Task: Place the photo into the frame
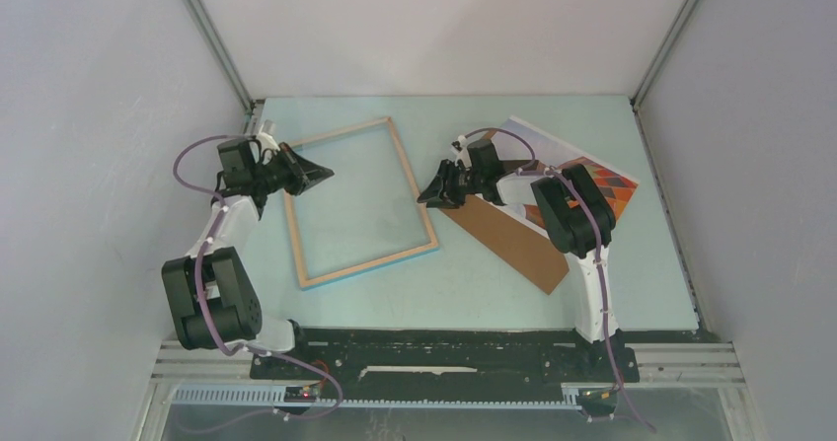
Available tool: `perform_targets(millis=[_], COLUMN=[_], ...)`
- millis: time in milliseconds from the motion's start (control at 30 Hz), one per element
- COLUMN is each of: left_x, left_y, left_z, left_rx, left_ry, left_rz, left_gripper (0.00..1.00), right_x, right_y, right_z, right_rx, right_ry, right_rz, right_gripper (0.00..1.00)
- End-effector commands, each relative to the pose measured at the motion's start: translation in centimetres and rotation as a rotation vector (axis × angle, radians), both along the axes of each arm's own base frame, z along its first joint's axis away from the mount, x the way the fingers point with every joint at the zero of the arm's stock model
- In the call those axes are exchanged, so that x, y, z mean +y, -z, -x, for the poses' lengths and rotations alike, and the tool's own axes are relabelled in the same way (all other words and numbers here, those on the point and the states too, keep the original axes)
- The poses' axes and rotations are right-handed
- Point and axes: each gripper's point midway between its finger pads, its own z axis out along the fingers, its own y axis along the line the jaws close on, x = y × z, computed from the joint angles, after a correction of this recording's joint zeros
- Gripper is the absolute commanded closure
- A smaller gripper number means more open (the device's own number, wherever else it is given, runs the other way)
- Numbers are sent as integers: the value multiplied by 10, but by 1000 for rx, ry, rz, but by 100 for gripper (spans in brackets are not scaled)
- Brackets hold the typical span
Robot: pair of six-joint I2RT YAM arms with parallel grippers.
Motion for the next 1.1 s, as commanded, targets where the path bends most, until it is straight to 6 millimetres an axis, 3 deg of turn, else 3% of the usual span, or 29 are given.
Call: perform_targets(millis=[0,367,1067], left_x=[1,24,11], left_y=[-26,-14,-13], left_z=[-12,-10,-12], left_rx=[-90,-67,-94], left_ry=[37,-36,-32], left_rz=[-28,-37,103], left_gripper=[100,100,100], right_x=[-1,-2,-1], right_y=[-9,-9,-8], right_z=[-4,-5,-5], right_rx=[-23,-20,-18], right_ry=[3,4,5], right_rz=[-26,-33,-35], right_gripper=[51,53,54])
